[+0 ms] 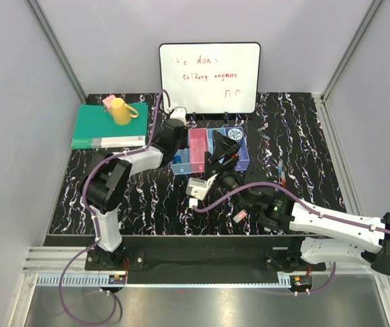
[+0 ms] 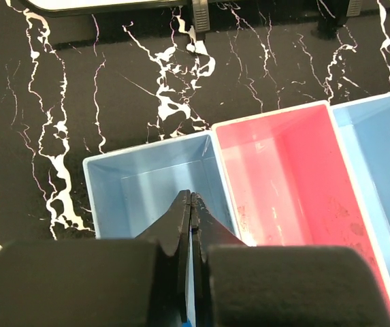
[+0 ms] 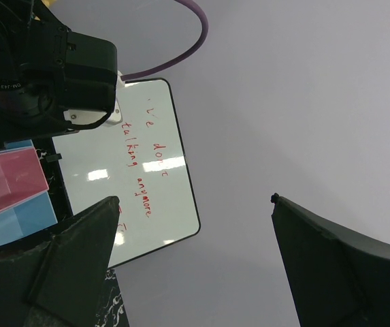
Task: Sort the stationery into containers
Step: Place the stationery in the storage box, then pick up the stationery from the corner of the board.
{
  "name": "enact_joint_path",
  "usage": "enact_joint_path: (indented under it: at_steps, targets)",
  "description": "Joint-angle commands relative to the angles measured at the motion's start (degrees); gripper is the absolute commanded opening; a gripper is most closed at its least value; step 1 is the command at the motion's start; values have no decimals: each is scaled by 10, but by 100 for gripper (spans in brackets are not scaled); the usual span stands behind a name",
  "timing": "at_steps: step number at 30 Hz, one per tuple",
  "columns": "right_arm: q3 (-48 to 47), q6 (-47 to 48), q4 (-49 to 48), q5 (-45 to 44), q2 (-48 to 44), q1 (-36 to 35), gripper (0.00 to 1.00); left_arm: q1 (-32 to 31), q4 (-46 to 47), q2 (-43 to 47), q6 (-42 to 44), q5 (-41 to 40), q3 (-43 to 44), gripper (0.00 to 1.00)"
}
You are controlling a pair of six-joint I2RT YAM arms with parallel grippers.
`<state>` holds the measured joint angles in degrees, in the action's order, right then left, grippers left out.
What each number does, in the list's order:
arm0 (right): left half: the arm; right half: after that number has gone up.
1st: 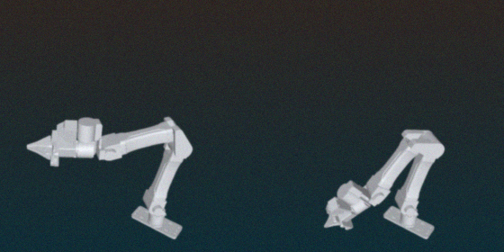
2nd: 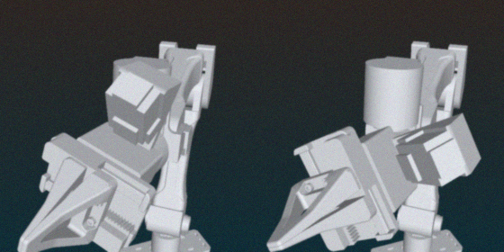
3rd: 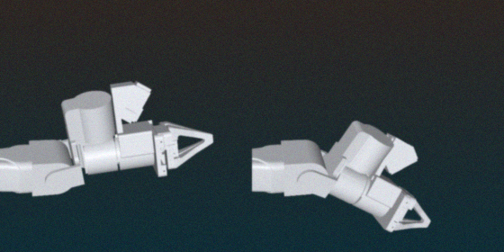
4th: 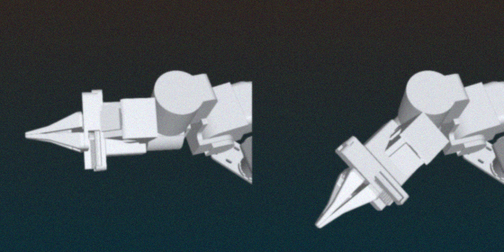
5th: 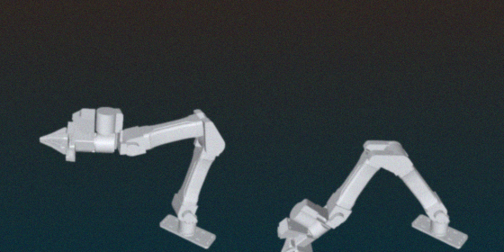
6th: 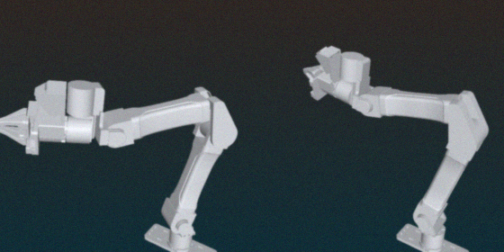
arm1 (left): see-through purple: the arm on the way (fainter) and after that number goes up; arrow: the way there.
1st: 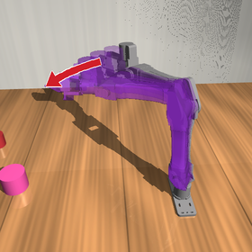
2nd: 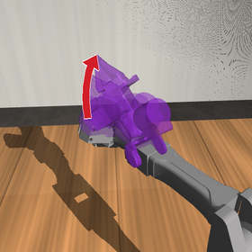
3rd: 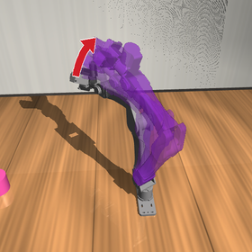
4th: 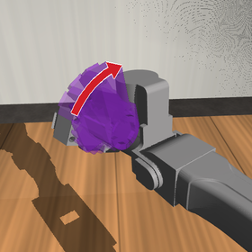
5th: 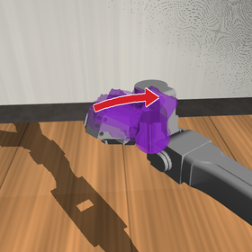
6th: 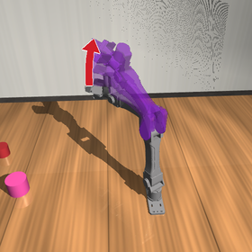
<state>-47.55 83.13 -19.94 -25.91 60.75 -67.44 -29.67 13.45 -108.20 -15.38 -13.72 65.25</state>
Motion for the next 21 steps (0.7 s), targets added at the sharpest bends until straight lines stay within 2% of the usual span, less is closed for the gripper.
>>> enact_joint_path:
  at_steps: [1, 4, 7, 8, 9, 10, 11, 13, 14, 18, 19, 21]
  targets:
    - [-8, 5, -34, 0, -11, 3, 100, 0, 16, 11, 11, -2, 15, 0]
    - [-15, 0, -26, -8, -12, 4, 100, 0, -1, 41, 17, 5, 12, 2]
    - [-25, -37, 24, -31, -22, 6, 100, 0, -14, 92, 43, 25, 1, 17]
    - [-30, -52, 45, -36, -33, 11, 100, 0, -18, 107, 59, 31, -5, 26]
    - [-32, -88, 69, -41, -39, 13, 100, 0, -23, 122, 68, 44, -7, 31]
    - [-37, -108, 126, -49, -49, 16, 100, 0, -39, 152, 79, 52, -8, 37]
    - [-43, -127, 155, -53, -54, 24, 100, 0, -57, 163, 100, 68, 3, 48]
    - [-47, -173, 238, -53, -70, 31, 100, 0, -123, 189, 112, 76, 21, 57]
    - [-47, -187, 262, -54, -74, 34, 100, 0, -133, 198, 123, 83, 29, 68]
    - [-56, -291, 435, -24, -96, 56, 100, 0, -210, 258, 150, 97, 23, 85]
    - [-66, -311, 522, -3, -97, 57, 100, 0, -236, 280, 162, 98, 21, 89]
    - [-77, -364, 604, 23, -95, 58, 100, 0, -254, 308, 191, 105, 6, 94]
